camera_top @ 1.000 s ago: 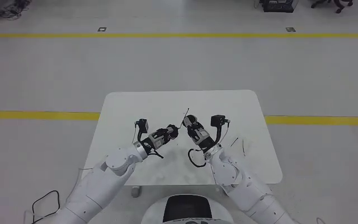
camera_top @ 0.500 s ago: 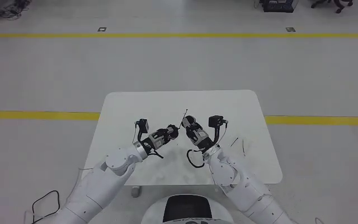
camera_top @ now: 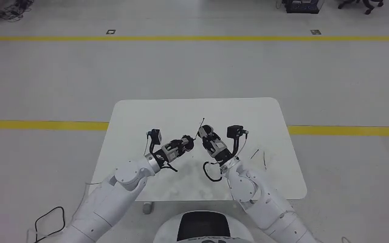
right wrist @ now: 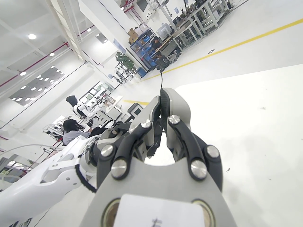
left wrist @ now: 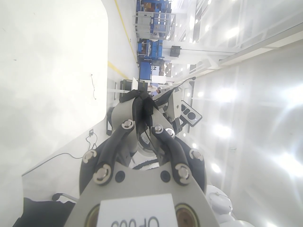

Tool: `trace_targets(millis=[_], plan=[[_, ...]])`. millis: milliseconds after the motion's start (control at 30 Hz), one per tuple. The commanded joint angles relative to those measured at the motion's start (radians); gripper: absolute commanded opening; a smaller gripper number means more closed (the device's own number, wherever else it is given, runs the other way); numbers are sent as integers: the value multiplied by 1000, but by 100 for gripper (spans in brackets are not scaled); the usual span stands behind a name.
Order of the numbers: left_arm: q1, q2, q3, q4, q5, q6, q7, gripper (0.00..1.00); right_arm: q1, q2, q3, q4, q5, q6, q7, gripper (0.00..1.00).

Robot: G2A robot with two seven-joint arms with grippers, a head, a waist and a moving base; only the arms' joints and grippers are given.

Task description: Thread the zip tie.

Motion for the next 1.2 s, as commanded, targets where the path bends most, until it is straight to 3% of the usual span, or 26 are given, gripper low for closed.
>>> trace_targets(millis=[0, 1167], plan=[[0, 0, 0, 0, 1, 1, -1, 0, 0, -1, 1, 1, 0, -2, 2, 0], [0, 0, 0, 0, 1, 1, -1, 0, -9, -22, 28, 7, -24, -19, 12, 0]])
